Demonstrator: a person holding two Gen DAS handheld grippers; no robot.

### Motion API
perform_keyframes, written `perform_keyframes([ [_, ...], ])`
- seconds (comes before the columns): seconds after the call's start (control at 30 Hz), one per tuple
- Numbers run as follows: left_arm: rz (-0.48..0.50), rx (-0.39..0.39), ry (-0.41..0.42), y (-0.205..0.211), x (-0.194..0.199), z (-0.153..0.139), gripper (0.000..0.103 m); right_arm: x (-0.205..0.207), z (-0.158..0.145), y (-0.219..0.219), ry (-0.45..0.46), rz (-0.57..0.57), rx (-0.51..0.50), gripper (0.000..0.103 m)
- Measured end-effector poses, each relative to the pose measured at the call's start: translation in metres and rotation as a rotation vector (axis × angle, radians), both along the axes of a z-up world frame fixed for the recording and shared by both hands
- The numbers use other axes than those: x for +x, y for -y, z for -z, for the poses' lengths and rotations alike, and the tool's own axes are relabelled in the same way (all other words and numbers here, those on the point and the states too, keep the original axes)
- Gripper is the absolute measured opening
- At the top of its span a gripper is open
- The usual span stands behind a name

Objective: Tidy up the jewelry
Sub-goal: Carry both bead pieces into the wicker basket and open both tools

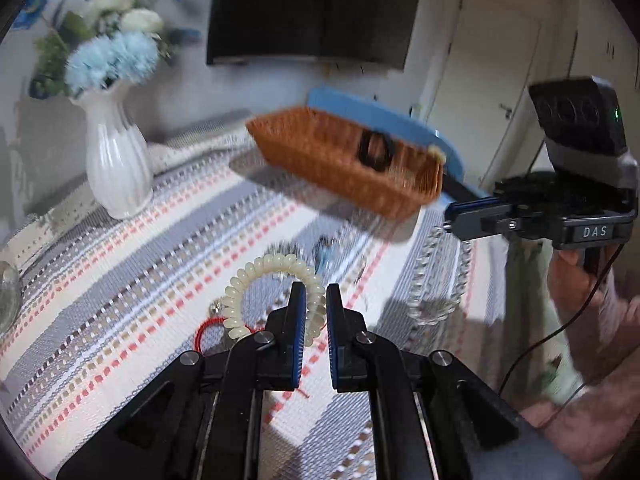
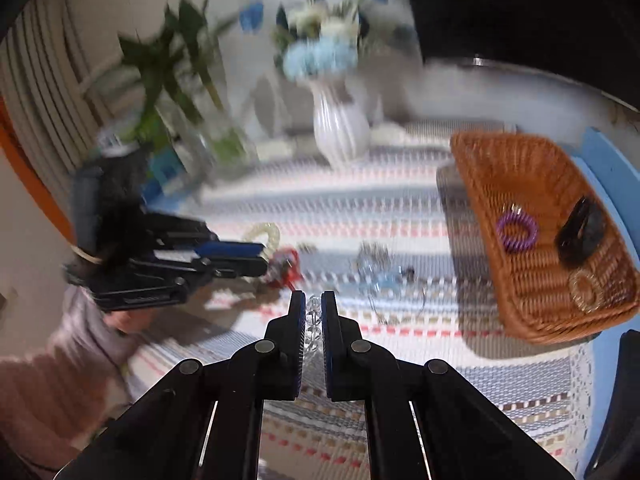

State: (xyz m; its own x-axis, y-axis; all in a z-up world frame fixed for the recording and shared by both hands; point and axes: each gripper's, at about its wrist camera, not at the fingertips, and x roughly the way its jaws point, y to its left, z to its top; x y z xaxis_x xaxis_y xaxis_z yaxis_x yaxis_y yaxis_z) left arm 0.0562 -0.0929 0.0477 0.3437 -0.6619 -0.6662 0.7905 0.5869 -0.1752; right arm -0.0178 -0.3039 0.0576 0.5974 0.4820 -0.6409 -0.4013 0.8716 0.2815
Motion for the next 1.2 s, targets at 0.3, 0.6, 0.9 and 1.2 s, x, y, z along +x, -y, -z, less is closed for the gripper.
perform_keyframes([
  [0.3, 0.003, -0.071, -0.008, 0.014, -0.001, -0.036, 0.008, -0.007, -0.019, 0.026, 0.033, 0.066, 0.067, 0.007],
  [0.6, -0.014, -0.021, 0.024, 0.103, 0.052, -0.064, 0.008, 0.021, -0.042, 0.089, 0.085, 0.206, 0.108, 0.007],
  [0.9, 0.023, -0.046, -0.122, 0.213, 0.149, -0.032, 0.008, 0.099, -0.034, 0.154, 0.118, 0.4, 0.073, 0.007],
  [1.2, 0.004, 0.028, -0.122, 0.256, 0.174, 0.012, 0.008, 0.15, 0.012, 0.172, 0.013, 0.456, 0.04, 0.008],
])
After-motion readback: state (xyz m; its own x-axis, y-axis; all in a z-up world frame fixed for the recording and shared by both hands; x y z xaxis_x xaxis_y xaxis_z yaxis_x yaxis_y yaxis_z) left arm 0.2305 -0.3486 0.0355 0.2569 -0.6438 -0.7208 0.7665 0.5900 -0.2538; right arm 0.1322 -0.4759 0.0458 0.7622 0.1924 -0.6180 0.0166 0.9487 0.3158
